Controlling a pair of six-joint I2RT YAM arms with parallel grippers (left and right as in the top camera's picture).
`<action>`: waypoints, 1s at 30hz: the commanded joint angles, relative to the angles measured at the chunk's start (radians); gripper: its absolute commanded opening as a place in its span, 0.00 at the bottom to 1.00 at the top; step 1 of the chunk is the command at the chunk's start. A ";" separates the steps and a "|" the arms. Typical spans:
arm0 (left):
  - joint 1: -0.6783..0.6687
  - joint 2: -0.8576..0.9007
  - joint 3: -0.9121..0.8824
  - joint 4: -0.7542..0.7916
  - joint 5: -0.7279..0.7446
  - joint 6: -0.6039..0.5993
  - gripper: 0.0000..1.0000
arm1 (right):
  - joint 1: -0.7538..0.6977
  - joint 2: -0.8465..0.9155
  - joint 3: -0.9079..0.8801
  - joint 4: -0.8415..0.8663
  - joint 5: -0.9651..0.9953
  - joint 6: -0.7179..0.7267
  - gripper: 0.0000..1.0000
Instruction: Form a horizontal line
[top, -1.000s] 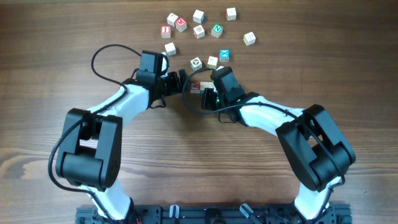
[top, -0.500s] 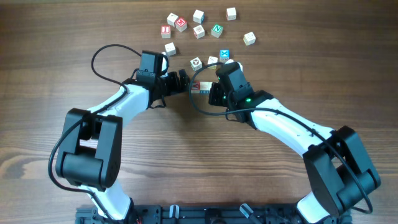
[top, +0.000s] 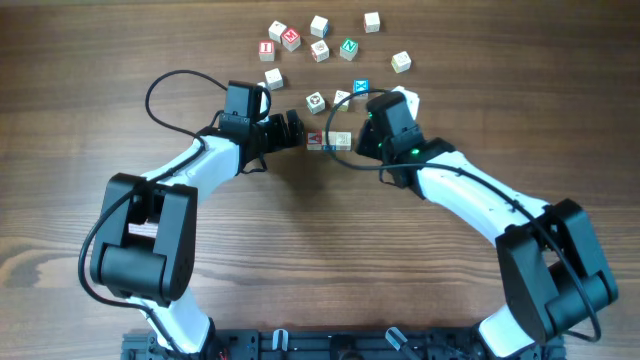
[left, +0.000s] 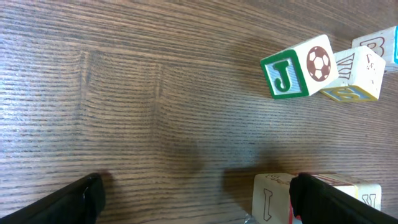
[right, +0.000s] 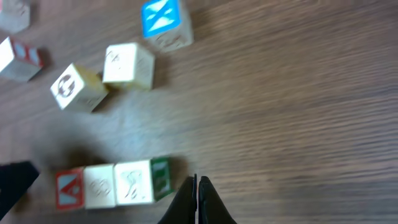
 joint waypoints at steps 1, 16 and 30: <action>0.017 0.114 -0.080 -0.013 -0.077 -0.007 1.00 | -0.019 0.051 -0.004 0.011 -0.035 0.013 0.05; 0.015 0.114 -0.080 -0.006 -0.088 0.052 0.04 | -0.056 0.161 -0.004 0.099 -0.124 0.014 0.05; -0.066 0.144 -0.081 0.109 -0.069 0.165 0.04 | -0.103 0.223 -0.004 0.193 -0.244 0.013 0.04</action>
